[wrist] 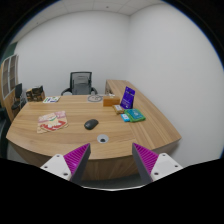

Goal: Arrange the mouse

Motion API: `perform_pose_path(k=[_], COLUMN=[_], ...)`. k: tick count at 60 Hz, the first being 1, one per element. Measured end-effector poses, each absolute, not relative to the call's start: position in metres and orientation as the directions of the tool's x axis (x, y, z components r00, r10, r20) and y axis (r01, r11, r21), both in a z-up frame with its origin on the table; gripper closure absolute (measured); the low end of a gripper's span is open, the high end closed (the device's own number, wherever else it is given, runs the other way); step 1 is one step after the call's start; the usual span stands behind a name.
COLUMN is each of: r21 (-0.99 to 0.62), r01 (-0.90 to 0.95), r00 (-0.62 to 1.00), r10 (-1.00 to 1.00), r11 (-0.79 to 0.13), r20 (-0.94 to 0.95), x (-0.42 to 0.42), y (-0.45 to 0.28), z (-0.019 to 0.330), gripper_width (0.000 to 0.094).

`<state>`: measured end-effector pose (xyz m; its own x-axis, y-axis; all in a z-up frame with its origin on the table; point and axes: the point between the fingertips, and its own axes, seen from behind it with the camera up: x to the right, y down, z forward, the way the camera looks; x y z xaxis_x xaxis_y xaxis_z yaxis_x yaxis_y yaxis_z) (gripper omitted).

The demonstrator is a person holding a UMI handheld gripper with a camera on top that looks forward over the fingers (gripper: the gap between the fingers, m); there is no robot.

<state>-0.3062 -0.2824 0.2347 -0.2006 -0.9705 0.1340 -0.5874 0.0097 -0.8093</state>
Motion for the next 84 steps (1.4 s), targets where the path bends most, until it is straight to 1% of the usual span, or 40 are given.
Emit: perform_pose_path(k=[17, 25, 37, 47, 58, 69, 84], r21=[-0.808, -0.809, -0.821, -0.822, -0.82, -0.825, -0.826], r01=[-0.589, -0.587, -0.571, -0.568, -0.571, -0.56, -0.563], r00=[-0.151, -0.116, -0.081, -0.047, -0.026, -0.025, -0.051], r10=[-0.981, -0.985, -0.992, -0.996, -0.997, -0.995, -0.996], r11=[-0.01, -0.033, -0.032, -0.039, -0.048, -0.067, -0.03], r20=[0.122, 0.124, 0.096, 0.08, 0.076, 0.098, 0.071], x=[-0.298, -0.295, -0.29, -0.281, -0.256, -0.205, -0.128], y=[-0.268, -0.251, -0.222, -0.203, -0.188, -0.189, -0.194], z=[0.226, 0.224, 0.223, 0.214, 0.191, 0.153, 0.099], gripper_width=[0.0071, 0.007, 0.007, 0.0072, 0.007, 0.0069, 0.007])
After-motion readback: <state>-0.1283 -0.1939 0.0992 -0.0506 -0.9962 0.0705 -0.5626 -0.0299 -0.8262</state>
